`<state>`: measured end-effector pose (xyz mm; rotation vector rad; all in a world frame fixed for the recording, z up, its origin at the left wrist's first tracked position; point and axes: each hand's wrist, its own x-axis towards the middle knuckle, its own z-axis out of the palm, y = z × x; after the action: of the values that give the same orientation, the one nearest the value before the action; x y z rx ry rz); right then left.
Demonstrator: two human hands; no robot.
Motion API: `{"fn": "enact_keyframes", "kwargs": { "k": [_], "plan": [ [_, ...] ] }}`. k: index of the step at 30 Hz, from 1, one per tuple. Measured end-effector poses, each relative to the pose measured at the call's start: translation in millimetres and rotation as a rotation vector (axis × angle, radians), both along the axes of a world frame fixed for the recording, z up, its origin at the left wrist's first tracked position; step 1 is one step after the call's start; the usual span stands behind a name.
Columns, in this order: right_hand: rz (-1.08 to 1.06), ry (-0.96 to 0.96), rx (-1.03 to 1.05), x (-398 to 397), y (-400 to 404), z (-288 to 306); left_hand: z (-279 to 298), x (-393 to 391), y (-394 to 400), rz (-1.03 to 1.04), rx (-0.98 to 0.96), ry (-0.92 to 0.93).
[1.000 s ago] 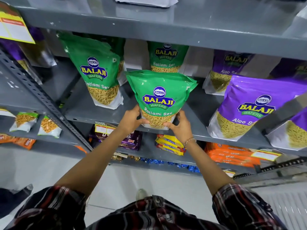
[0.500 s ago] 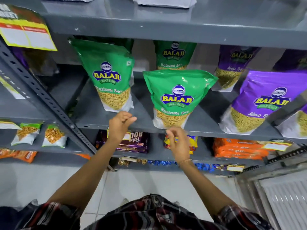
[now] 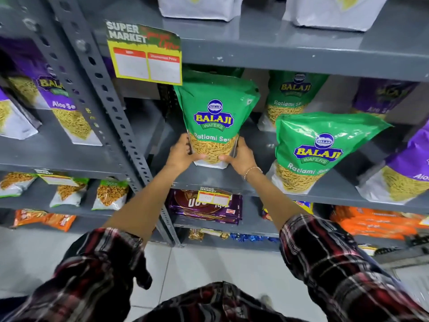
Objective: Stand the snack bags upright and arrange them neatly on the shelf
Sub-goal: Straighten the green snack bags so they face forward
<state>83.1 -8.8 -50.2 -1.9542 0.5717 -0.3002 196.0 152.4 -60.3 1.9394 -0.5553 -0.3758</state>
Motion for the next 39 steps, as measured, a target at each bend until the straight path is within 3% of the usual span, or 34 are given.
{"fn": "enact_keyframes", "kwargs": {
  "k": [6,19,22,24,26,28,33,39],
  "plan": [
    [0.037,0.045,-0.044,-11.1,3.5,-1.8,-4.9,-17.0,21.7,0.023,0.027,-0.138],
    [0.085,0.070,-0.125,-53.3,42.9,10.5,-16.9,-43.1,55.5,0.006,0.078,-0.219],
    [0.124,0.073,-0.116,-57.9,45.3,33.2,-21.9,-44.8,54.3,-0.023,0.021,-0.169],
    [0.059,-0.066,-0.106,-60.0,45.7,61.8,-26.0,-45.4,53.8,-0.033,-0.030,-0.087],
    [-0.062,-0.212,-0.188,-60.1,44.3,94.9,-30.7,-46.9,50.7,-0.038,-0.043,-0.014],
    [-0.143,-0.261,-0.410,-58.3,42.5,126.8,-34.6,-50.1,44.8,-0.033,-0.020,0.023],
    [-0.092,-0.097,-0.869,-45.0,40.9,164.5,-41.6,-53.6,35.2,0.055,0.020,-0.028],
    [-0.113,0.056,-0.889,-29.5,22.4,185.3,-40.0,-44.4,36.3,0.042,0.075,-0.046]
  ]
}}
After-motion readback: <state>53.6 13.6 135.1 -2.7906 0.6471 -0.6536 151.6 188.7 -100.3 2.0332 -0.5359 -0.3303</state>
